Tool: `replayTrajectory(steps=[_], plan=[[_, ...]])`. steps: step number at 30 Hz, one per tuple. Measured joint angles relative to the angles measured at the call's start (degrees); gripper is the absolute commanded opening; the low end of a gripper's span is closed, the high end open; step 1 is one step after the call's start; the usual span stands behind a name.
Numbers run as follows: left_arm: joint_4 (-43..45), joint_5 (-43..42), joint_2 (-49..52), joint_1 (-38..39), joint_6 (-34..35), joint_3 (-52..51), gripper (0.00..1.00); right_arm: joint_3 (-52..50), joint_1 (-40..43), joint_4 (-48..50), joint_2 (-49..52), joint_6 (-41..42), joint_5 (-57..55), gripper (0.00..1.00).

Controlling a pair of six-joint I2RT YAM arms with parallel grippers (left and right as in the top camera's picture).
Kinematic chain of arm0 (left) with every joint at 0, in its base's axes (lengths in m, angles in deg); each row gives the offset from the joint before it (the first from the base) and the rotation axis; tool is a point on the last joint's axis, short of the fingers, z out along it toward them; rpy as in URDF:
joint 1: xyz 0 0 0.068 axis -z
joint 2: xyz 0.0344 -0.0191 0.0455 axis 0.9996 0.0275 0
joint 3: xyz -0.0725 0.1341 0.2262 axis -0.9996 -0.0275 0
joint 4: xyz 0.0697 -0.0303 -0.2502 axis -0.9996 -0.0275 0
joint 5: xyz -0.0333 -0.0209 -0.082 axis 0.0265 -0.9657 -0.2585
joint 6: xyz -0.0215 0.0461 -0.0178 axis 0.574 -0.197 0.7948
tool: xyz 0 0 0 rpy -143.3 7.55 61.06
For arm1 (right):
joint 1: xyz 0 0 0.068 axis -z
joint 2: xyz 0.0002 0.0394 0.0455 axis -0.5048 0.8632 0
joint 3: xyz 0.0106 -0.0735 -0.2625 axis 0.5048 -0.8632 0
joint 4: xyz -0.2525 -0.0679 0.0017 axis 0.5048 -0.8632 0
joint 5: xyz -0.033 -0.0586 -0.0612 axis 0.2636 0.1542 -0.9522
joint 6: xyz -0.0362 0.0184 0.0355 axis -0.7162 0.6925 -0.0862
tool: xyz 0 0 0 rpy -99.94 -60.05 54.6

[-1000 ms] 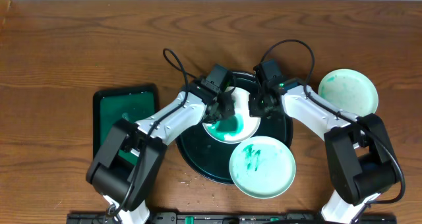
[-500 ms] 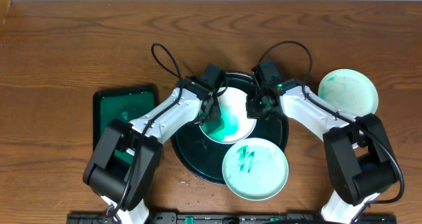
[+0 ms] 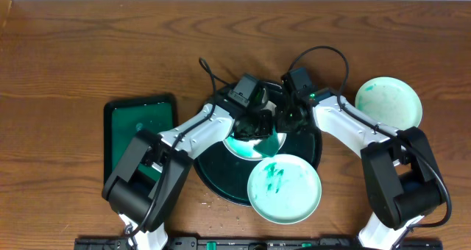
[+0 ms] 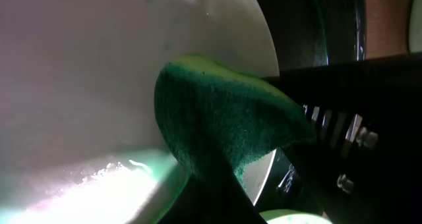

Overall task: Clean dirty plates on tray and stack at the side
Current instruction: 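Scrub the held plate with the sponge in the left gripper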

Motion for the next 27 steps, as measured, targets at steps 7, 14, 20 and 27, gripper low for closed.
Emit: replayTrajectory(steps=[7, 14, 20, 27], plan=[[-0.76, 4.59, -0.02, -3.37, 1.81, -0.02, 0.07, 0.02, 0.00, -0.55, 0.00, 0.15, 0.09, 0.01], [-2.21, 5.79, -0.04, -13.62, 0.90, -0.02, 0.07, 0.04, 0.00, -0.76, 0.00, 0.20, 0.46, 0.01], [-10.10, 6.47, -0.70, -15.89, -0.85, 0.52, 0.07, 0.04, 0.00, -0.76, 0.00, 0.37, 0.50, 0.01], [-20.04, 7.43, -1.22, -15.87, -7.15, 1.73, 0.07, 0.04, -0.70, -0.61, 0.02, 0.35, 1.51, 0.01]])
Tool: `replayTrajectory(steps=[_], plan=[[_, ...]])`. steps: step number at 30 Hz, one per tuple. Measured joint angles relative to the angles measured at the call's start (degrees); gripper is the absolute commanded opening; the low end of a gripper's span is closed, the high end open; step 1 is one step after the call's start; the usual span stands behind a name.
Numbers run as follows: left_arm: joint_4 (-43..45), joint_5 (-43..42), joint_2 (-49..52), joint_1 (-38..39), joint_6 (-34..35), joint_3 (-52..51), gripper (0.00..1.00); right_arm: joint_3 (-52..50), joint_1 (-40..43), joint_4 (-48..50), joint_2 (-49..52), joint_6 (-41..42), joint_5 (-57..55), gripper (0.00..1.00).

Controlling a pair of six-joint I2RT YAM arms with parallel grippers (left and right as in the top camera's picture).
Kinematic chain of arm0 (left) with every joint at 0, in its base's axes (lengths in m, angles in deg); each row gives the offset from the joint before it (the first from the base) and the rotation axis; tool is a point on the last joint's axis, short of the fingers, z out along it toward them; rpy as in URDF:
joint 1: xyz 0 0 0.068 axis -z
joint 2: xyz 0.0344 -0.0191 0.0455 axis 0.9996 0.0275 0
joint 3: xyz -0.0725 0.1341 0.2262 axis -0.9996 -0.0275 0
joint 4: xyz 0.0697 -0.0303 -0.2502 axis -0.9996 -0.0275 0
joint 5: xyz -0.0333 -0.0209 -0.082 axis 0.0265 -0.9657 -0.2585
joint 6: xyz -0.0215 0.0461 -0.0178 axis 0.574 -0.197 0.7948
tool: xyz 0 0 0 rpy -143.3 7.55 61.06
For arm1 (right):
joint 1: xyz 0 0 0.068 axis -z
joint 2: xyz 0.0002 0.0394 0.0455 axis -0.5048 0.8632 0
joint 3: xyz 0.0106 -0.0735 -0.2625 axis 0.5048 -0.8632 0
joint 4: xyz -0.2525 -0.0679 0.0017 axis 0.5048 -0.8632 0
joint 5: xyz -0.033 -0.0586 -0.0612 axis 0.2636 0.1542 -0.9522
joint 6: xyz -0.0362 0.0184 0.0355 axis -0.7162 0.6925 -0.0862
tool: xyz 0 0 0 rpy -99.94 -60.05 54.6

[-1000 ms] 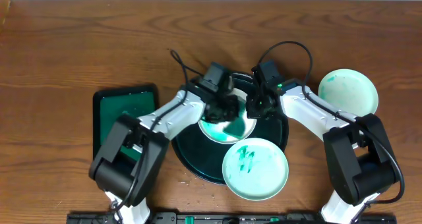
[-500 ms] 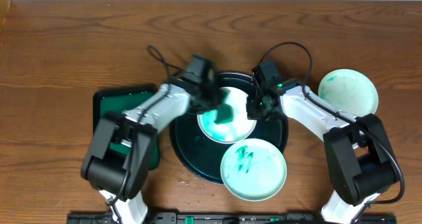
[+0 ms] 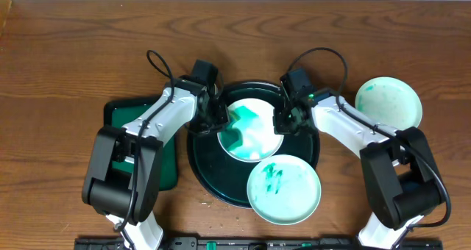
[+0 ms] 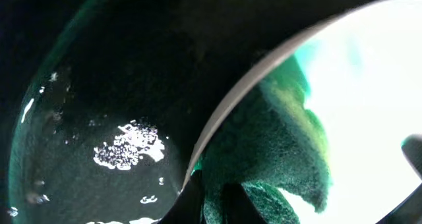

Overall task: Clean dirty plates on tray and stack at the side
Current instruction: 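Scrub the held plate with the sponge in the left gripper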

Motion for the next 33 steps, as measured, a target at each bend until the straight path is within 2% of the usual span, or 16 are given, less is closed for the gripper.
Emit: replayTrajectory(steps=[4, 8, 14, 19, 25, 33], plan=[[-0.07, -3.17, 0.00, -0.15, -6.05, -0.20, 0.07, 0.00, -0.28, -0.09, 0.00, 0.00, -0.22, 0.01], [2.82, -7.39, 0.00, 1.16, -8.70, -0.70, 0.07, 0.00, -0.28, -0.17, 0.00, 0.00, -0.20, 0.01], [10.34, -10.19, 0.57, 6.73, -8.44, -1.53, 0.07, 0.00, -0.28, -0.79, -0.02, 0.02, -0.13, 0.01], [17.40, -10.88, 0.87, 10.32, -5.03, -2.05, 0.07, 0.11, -0.28, -1.57, -0.02, 0.07, -0.02, 0.01], [20.33, -6.03, 0.87, 9.49, -0.50, -2.08, 0.07, 0.31, -0.28, -3.10, -0.02, 0.37, 0.11, 0.01], [17.11, 4.33, 0.59, 5.18, 0.90, -1.92, 0.07, 0.37, -0.28, -3.39, -0.02, 0.70, 0.22, 0.01]])
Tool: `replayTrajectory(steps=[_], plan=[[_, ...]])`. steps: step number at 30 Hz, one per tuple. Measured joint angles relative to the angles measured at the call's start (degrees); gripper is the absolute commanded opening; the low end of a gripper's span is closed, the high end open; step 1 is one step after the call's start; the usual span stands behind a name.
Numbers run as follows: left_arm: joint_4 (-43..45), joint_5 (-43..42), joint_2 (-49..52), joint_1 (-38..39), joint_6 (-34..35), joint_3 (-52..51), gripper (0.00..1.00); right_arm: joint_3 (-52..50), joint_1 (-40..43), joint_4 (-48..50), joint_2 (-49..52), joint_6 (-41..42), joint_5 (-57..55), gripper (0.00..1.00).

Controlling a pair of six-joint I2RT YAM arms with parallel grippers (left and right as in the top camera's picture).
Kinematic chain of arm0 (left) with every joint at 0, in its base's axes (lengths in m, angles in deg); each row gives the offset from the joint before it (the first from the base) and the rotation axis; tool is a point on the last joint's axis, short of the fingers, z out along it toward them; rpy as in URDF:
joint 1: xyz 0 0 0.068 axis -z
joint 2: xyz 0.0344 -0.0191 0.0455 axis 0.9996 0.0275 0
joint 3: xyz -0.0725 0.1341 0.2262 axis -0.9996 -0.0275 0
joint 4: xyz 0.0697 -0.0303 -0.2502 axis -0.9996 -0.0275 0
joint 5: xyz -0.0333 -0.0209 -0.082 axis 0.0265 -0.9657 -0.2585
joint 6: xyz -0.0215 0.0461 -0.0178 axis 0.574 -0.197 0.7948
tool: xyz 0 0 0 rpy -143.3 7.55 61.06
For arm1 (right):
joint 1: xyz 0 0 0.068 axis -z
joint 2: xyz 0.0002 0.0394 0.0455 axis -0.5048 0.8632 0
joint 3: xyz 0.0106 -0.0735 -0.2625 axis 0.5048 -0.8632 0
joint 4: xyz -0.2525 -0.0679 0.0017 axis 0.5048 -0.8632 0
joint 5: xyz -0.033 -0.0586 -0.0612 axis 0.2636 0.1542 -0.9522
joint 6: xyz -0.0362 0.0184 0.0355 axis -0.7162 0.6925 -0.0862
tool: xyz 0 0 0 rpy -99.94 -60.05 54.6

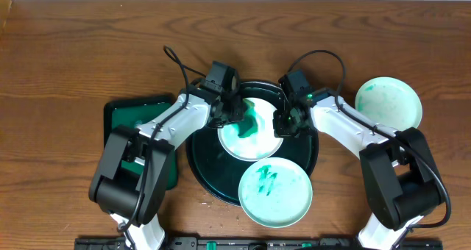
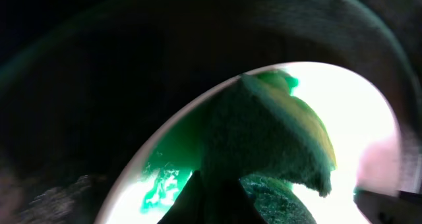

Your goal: Clean dirty plates on tray and stack at the side

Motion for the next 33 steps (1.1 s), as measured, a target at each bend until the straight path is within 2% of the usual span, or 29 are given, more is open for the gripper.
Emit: replayTrajectory(steps=[12, 20, 24, 29, 33], plan=[[-15.04, 10.62, -3.85, 0.98, -2.08, 2.86, 0.07, 0.00, 0.00, 0.31, 0.00, -0.02, 0.04, 0.01], [-23.61, 20.44, -19.28, 1.07, -2.45, 4.76, 0.07, -0.07, 0.00, 1.03, 0.00, -0.90, 0.04, 0.01], [-29.18, 25.83, -25.14, -2.08, -2.45, 5.31, 0.07, 0.02, 0.00, 1.22, 0.00, -2.32, 0.02, 0.01], [-34.82, 28.48, -25.68, -10.23, -1.55, 5.35, 0.07, 0.98, -0.02, 0.11, -0.02, -5.51, -0.22, 0.01], [-35.71, 29.20, -25.68, -14.23, -0.74, 5.35, 0.07, 1.60, -0.48, -0.90, -1.20, -8.07, -1.77, 0.01]])
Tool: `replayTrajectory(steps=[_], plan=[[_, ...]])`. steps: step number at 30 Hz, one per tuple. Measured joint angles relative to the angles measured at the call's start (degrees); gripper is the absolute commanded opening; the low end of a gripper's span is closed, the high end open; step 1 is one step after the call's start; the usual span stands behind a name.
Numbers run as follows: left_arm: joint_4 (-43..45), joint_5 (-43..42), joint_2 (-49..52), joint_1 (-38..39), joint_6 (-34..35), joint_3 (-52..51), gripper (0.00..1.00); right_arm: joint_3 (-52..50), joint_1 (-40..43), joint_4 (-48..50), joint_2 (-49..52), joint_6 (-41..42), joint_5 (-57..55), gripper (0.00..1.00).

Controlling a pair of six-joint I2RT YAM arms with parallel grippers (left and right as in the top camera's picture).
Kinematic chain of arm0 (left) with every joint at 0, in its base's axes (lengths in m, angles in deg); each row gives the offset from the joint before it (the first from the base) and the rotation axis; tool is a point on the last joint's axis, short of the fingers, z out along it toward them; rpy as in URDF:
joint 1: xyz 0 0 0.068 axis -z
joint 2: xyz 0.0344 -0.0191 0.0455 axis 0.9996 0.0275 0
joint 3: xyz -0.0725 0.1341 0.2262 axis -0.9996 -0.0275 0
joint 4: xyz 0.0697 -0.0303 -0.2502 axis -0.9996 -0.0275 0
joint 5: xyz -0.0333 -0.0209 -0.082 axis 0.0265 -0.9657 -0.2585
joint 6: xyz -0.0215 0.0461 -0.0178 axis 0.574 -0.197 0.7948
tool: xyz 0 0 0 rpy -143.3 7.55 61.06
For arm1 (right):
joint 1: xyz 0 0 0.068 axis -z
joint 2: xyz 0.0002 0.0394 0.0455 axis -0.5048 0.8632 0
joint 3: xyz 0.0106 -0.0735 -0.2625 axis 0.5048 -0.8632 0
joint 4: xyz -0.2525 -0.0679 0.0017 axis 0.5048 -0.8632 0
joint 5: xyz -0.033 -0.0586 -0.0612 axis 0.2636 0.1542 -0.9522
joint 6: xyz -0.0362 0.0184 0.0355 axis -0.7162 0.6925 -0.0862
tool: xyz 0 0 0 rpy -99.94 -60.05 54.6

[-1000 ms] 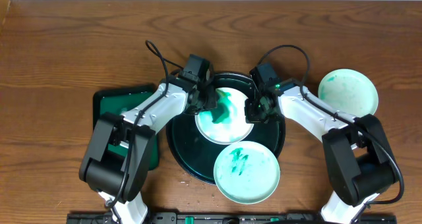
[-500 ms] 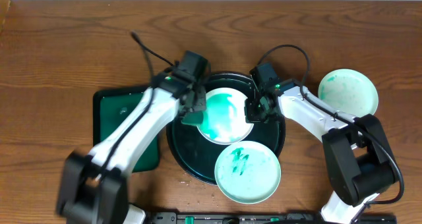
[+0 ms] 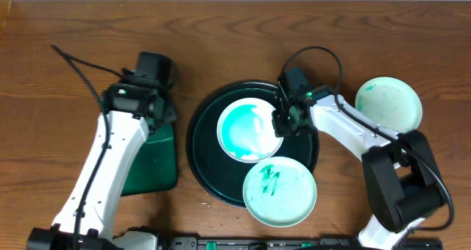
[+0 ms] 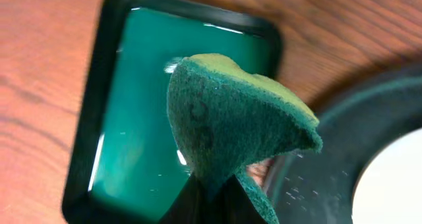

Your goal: Clean dirty plates on tray and stack at the side

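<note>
A white plate (image 3: 249,129) smeared with teal film lies in the round dark tray (image 3: 204,143). My right gripper (image 3: 285,122) sits at the plate's right rim and looks shut on it. A second plate (image 3: 280,192) with green marks rests on the tray's front edge, overhanging it. A third, green-stained plate (image 3: 388,103) lies on the table at the right. My left gripper (image 4: 214,184) is shut on a folded green sponge (image 4: 227,122) and hangs above the rectangular basin (image 4: 142,112). From overhead the left gripper (image 3: 154,112) is over the basin's far end (image 3: 151,158).
The rectangular basin holds green liquid and stands left of the round tray (image 4: 330,151). The left arm's cable (image 3: 81,70) trails across the table at the far left. Bare wooden tabletop (image 3: 59,147) lies left of the basin.
My left gripper, with the sponge in it, was on the white plate in the round tray and is now to the left, over the rectangular basin. The right gripper stays at the rim.
The sponge was pressed on the plate's right part beside the right gripper, then at the plate's left edge, then on its upper middle. The plate now carries a spread teal film, and the sponge is off it, above the basin. The front plate shifted slightly.
</note>
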Motion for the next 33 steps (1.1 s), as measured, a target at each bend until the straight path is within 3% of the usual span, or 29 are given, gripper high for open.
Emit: replayTrajectory(steps=[12, 21, 33], plan=[[-0.09, -0.66, 0.00, -4.04, 0.22, 0.00, 0.07, 1.05, -12.07, -0.63, -14.49, -14.45, -21.70, 0.01], [-0.09, -1.11, 0.00, -4.09, 0.24, 0.00, 0.07, 1.07, -22.91, 3.15, -16.20, -22.86, -43.04, 0.01], [-0.09, -1.46, 0.00, -4.09, 0.22, 0.00, 0.07, 1.07, -26.93, 8.04, -16.22, -35.30, -63.10, 0.01]])
